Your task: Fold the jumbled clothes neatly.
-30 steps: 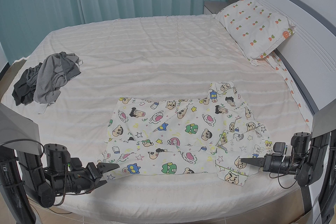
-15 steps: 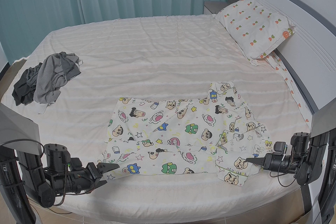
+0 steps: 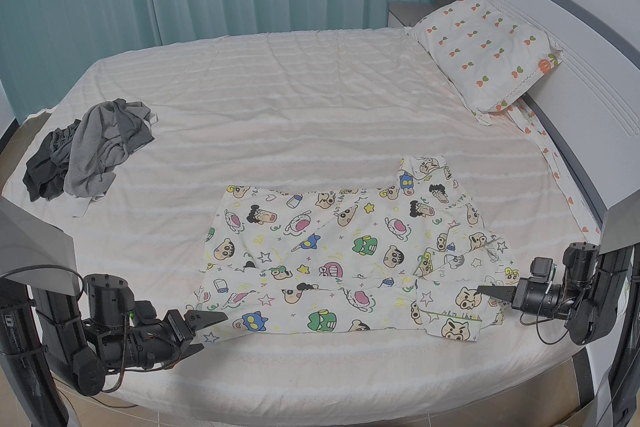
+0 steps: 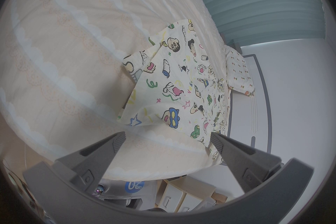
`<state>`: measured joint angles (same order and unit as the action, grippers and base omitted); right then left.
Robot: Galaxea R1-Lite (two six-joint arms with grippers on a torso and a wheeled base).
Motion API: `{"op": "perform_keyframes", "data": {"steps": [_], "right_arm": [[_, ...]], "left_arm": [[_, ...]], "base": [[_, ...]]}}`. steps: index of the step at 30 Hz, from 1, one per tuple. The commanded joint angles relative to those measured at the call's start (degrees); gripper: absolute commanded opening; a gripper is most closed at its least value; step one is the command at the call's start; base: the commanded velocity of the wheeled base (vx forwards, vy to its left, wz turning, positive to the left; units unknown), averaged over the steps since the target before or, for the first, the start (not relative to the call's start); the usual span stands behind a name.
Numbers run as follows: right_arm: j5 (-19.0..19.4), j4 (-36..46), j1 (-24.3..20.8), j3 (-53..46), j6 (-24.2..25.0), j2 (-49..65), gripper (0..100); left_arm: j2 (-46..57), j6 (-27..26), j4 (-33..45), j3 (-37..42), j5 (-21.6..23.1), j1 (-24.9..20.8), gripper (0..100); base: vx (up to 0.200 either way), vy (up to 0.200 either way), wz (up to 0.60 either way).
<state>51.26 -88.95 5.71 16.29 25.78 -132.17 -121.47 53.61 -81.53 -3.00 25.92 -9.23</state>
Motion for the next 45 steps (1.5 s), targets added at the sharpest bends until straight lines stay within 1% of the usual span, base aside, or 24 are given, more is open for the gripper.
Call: {"op": "perform_keyframes", "data": {"steps": [1,10,15,18,25,26,29,31,32,38,42,45], "right_arm": [[0.51,-0.43,-0.08,1.56,0.14,-0.37,0],[0.77,1.50,0.10,4.90,0.14,-0.98,0],[0.77,6.07,0.89,8.85,0.14,-1.25,0],[0.77,6.78,1.24,9.99,0.14,-1.69,0],[0.68,6.69,2.03,11.40,0.14,-2.74,0],[0.68,6.69,2.03,10.96,0.06,-2.57,0],[0.68,6.69,2.20,10.61,0.06,-2.48,0],[0.68,6.69,2.38,10.26,-0.03,-2.65,0],[0.68,6.69,2.38,10.17,-0.03,-2.74,100],[0.59,6.07,2.56,8.94,-0.12,-2.30,100],[0.59,4.93,4.84,8.59,-0.47,-0.98,100],[0.59,3.88,6.95,8.59,-0.56,0.42,100]], "left_arm": [[0.00,0.00,-0.03,0.01,0.01,0.00,100],[0.00,0.00,-0.03,0.01,0.01,0.00,100],[0.00,0.00,-0.03,0.01,0.01,0.00,100],[-0.26,0.00,-0.21,0.01,-0.08,0.00,100],[-1.93,0.00,-3.20,0.63,-1.57,-0.62,100],[-2.90,0.09,-5.04,1.33,-2.19,-0.88,100],[-4.22,0.17,-8.47,2.74,-2.01,-0.97,100],[-4.22,0.17,-8.47,2.74,-1.92,-0.88,100],[-4.22,0.17,-8.47,2.74,-1.92,-0.88,100],[-3.95,0.44,-8.47,2.74,-1.84,-0.62,100],[-3.60,0.79,-8.47,2.74,-0.52,0.18,100],[-2.46,1.05,-8.47,2.82,1.33,1.32,100]], "base": [[0.000,0.000,0.00],[0.000,0.000,0.00],[0.000,0.000,0.00],[0.000,0.000,0.00],[0.000,0.000,0.00],[0.000,0.000,0.00],[0.000,0.000,0.00],[0.000,0.000,0.00],[0.000,0.000,0.00],[0.000,0.000,0.00],[0.000,0.000,0.00],[0.000,0.000,0.00]]}}
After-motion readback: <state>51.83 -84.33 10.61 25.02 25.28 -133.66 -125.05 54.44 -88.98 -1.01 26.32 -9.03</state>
